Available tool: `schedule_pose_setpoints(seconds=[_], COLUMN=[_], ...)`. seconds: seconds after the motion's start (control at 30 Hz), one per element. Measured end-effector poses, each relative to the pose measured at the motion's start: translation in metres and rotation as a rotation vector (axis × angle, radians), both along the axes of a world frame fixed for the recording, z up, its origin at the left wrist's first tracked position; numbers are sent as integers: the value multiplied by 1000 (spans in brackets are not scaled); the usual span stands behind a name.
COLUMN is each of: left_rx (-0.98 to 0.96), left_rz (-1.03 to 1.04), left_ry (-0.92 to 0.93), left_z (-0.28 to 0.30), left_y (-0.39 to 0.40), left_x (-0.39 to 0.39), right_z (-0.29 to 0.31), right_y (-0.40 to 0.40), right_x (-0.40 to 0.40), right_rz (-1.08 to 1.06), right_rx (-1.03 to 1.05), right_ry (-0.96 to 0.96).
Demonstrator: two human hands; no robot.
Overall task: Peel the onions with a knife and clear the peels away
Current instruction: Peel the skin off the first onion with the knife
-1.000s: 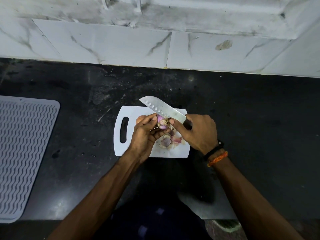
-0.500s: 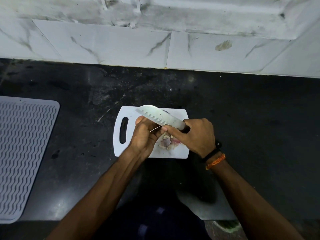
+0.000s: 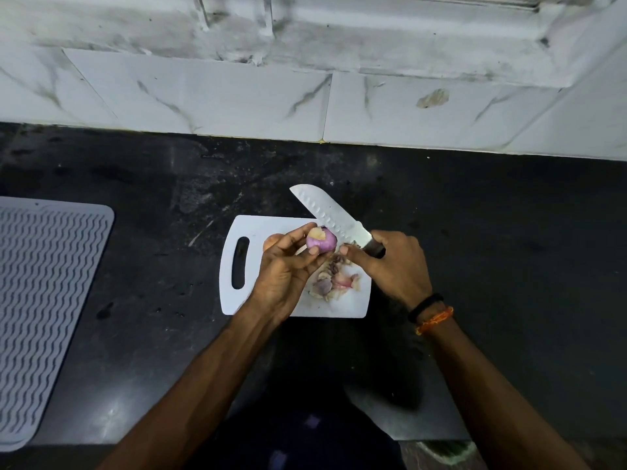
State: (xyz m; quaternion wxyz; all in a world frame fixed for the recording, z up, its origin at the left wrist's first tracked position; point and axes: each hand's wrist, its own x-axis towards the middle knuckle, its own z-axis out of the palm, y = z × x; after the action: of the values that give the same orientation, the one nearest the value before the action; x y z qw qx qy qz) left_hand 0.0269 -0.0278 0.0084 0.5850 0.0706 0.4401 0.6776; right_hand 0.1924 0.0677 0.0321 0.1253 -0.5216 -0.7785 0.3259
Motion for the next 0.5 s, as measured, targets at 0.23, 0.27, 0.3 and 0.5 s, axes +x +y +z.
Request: schedule_pose_setpoints(seconds=[0.23,0.27,0.3,0.5], left_rx=[-3,5,6,-14], left_rz=[8,5,6,60], left_ry=[100,112,127,147], left_z=[-3,-3,-3,-7], left_y=[-2,-2,-3,-1], left_x=[-1,0,1,1], right_z=[7,7,6,3], right_y=[-5,-6,-7,-13], right_x=[-6,-7,-7,-8], right_rz=[-36,-29,-20,56], right_rx=[32,48,66,144], right_ry=[-4,-3,-4,-7])
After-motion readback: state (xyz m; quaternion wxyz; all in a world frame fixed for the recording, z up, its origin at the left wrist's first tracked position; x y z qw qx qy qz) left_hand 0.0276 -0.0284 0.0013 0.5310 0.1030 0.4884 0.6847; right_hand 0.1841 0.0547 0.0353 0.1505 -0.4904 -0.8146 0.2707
